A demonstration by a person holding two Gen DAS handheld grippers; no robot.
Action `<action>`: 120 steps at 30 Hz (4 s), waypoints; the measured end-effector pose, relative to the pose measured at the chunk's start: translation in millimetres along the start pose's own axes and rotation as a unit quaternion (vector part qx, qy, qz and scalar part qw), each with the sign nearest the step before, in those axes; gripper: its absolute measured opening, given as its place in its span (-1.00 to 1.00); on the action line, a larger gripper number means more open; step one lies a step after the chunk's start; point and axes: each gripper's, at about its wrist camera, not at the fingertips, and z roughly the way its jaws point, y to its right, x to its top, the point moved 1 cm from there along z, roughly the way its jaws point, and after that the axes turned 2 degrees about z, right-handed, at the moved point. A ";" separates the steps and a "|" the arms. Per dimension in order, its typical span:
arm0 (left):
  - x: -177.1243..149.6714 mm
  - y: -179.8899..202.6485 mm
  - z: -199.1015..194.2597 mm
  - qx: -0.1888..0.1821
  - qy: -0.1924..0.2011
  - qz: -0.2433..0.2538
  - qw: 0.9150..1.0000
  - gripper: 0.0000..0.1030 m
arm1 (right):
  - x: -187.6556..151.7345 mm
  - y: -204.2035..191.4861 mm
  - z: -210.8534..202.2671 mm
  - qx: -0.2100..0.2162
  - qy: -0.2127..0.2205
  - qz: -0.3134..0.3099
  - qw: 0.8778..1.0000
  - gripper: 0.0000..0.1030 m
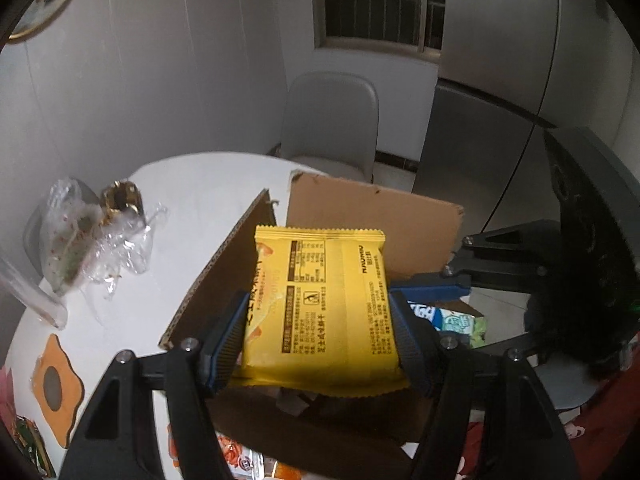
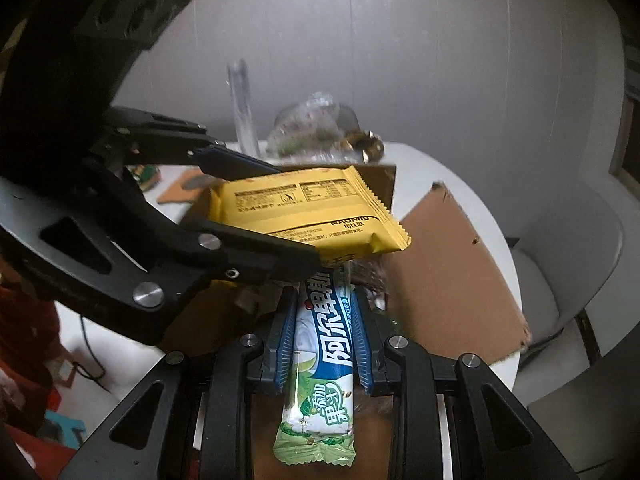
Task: Organize snacks
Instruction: 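Carry the biscuit pack and candy bar into the box and open both grippers, then move both tools back over the table toward the orange squid snack pouches, then grasp the silver squid pouch with the left gripper while the right gripper grasps the orange pouch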
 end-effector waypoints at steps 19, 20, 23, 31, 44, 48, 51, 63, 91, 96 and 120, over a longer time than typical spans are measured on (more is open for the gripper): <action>2.6 -12.7 30.7 0.005 -0.022 0.002 1.000 0.66 | 17.2 19.5 57.7 0.000 -0.082 -0.023 0.996 -0.35; 1.9 -11.7 28.0 0.007 -0.019 0.006 1.000 0.67 | 16.9 18.7 56.1 0.000 -0.083 -0.026 0.996 -0.25; 0.6 -8.7 24.0 0.013 -0.017 0.013 1.000 0.67 | 16.4 15.3 50.0 0.003 -0.087 -0.033 0.996 0.00; -2.7 2.2 -1.9 0.028 0.009 0.024 0.999 0.76 | 13.5 4.5 31.1 -0.016 -0.090 -0.044 0.995 0.12; -34.6 16.3 -95.5 0.054 0.100 0.019 0.993 0.97 | 12.9 -36.2 -47.0 -0.041 -0.017 -0.052 0.998 0.29; -53.9 14.5 -121.3 0.063 0.122 0.009 0.991 0.97 | 15.4 -61.2 -71.7 -0.037 0.015 -0.066 0.997 0.33; -70.7 7.6 -138.5 0.077 0.136 -0.006 0.988 0.97 | 15.6 -88.2 -81.2 -0.031 0.032 -0.084 0.996 0.35; -166.9 -43.3 -162.3 0.108 0.147 -0.105 0.978 0.97 | 5.2 -182.6 -57.5 0.028 0.050 -0.167 0.984 0.13; -264.1 -102.4 -34.4 0.059 0.065 -0.249 0.965 0.97 | -49.3 -145.7 146.7 0.031 -0.060 -0.067 0.995 0.13; -267.1 -105.2 -33.6 0.065 0.060 -0.251 0.964 0.97 | -54.8 -154.7 150.3 0.065 -0.081 -0.066 0.992 0.17; -275.1 -111.4 -35.3 0.081 0.051 -0.250 0.964 0.97 | -76.5 -226.3 136.4 0.203 -0.090 -0.070 0.972 0.19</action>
